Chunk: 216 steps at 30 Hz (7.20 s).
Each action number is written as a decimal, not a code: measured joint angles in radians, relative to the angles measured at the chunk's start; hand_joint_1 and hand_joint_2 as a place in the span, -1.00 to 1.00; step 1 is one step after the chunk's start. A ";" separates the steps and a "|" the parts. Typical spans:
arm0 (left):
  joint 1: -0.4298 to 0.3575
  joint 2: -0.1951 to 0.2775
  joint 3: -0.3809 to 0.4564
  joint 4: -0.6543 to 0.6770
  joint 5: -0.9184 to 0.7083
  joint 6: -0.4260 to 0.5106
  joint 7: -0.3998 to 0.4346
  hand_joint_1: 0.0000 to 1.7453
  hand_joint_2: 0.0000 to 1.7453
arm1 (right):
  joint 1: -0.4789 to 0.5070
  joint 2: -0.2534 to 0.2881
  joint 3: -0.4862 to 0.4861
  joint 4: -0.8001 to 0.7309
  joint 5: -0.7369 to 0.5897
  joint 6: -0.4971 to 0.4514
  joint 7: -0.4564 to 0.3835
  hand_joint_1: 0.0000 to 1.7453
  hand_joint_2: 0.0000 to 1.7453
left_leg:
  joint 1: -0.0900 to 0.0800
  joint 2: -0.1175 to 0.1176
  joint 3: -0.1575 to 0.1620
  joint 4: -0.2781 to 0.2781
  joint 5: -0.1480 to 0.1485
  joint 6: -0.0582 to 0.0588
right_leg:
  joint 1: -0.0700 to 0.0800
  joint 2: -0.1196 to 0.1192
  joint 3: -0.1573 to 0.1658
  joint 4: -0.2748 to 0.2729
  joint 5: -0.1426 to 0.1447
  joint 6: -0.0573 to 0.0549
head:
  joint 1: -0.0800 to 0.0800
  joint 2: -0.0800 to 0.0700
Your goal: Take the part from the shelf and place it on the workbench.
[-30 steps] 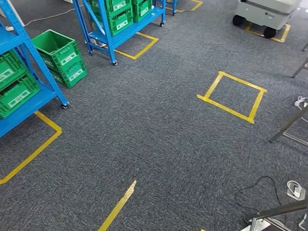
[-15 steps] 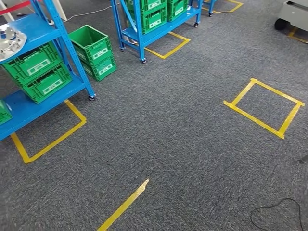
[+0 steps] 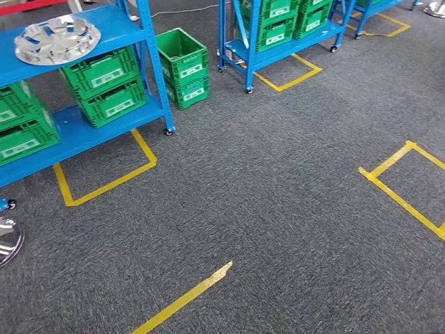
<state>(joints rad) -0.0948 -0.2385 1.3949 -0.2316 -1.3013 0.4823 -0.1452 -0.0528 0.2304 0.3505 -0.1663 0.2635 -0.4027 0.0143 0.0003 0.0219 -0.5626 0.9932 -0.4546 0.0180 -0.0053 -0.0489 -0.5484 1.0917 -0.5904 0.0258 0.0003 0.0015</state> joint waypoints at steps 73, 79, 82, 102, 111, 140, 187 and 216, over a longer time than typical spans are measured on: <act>-0.003 -0.002 0.001 0.001 0.063 0.021 -0.041 -1.00 -1.00 | 0.002 -0.001 -0.049 0.000 -0.020 0.026 0.001 -1.00 -1.00 | -0.005 -0.019 -0.002 0.006 -0.003 -0.020 | -0.005 0.005 0.037 -0.100 0.070 -0.013 | -0.004 0.000; -0.003 -0.002 0.001 0.001 0.068 0.021 -0.041 -1.00 -1.00 | 0.002 -0.001 -0.051 0.000 -0.021 0.030 -0.003 -1.00 -1.00 | -0.004 -0.019 -0.002 0.006 -0.003 -0.019 | -0.004 0.005 0.041 -0.100 0.070 -0.012 | -0.004 0.000; -0.003 -0.002 0.002 0.001 0.079 0.021 -0.043 -1.00 -1.00 | 0.002 -0.001 -0.052 0.000 -0.020 0.030 -0.004 -1.00 -1.00 | -0.003 -0.019 -0.002 0.007 -0.003 -0.019 | -0.003 0.005 0.041 -0.100 0.070 -0.012 | -0.004 0.000; -0.004 -0.005 0.002 0.002 0.088 0.039 -0.040 -1.00 -1.00 | 0.006 -0.003 -0.052 0.000 -0.005 0.019 -0.006 -1.00 -1.00 | 0.007 -0.041 0.058 -0.012 -0.045 -0.027 | -0.021 0.059 -0.005 -0.080 0.100 0.006 | 0.009 0.000; 0.000 -0.005 0.002 0.002 0.087 0.041 -0.040 -1.00 -1.00 | 0.010 -0.003 -0.052 0.000 -0.002 0.016 -0.005 -1.00 -1.00 | 0.009 -0.032 -0.129 0.282 -0.106 -0.034 | -0.014 0.047 0.043 -0.080 0.056 -0.028 | -0.002 0.000; -0.002 -0.016 0.002 0.003 0.097 0.057 -0.039 -1.00 -1.00 | 0.010 -0.006 -0.079 0.002 -0.035 0.002 0.000 -1.00 -1.00 | 0.005 -0.034 -0.077 0.292 -0.193 -0.044 | -0.006 0.047 0.007 -0.079 0.086 -0.045 | 0.000 0.000; 0.003 -0.018 0.003 0.003 0.120 0.093 -0.039 -1.00 -1.00 | 0.017 -0.008 -0.177 0.002 -0.113 0.002 -0.034 -1.00 -1.00 | 0.001 -0.032 0.017 0.020 -0.042 0.019 | -0.006 0.048 -0.120 0.188 -0.041 0.022 | 0.008 0.000; 0.000 -0.015 0.003 0.004 0.139 0.079 -0.028 -1.00 1.00 | 0.012 -0.008 -0.184 0.002 -0.112 0.006 -0.046 -1.00 1.00 | -0.005 -0.030 -0.011 0.025 -0.021 0.028 | -0.003 0.048 -0.058 0.175 -0.104 0.019 | 0.005 0.000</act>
<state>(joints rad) -0.0951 -0.2533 1.3981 -0.2277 -1.1627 0.5612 -0.1735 -0.0403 0.2220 0.1667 -0.1645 0.1512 -0.3967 -0.0320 -0.0050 -0.0082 -0.5734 1.0185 -0.4759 0.0464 -0.0085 -0.0008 -0.6060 1.2666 -0.6946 0.0444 0.0056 0.0015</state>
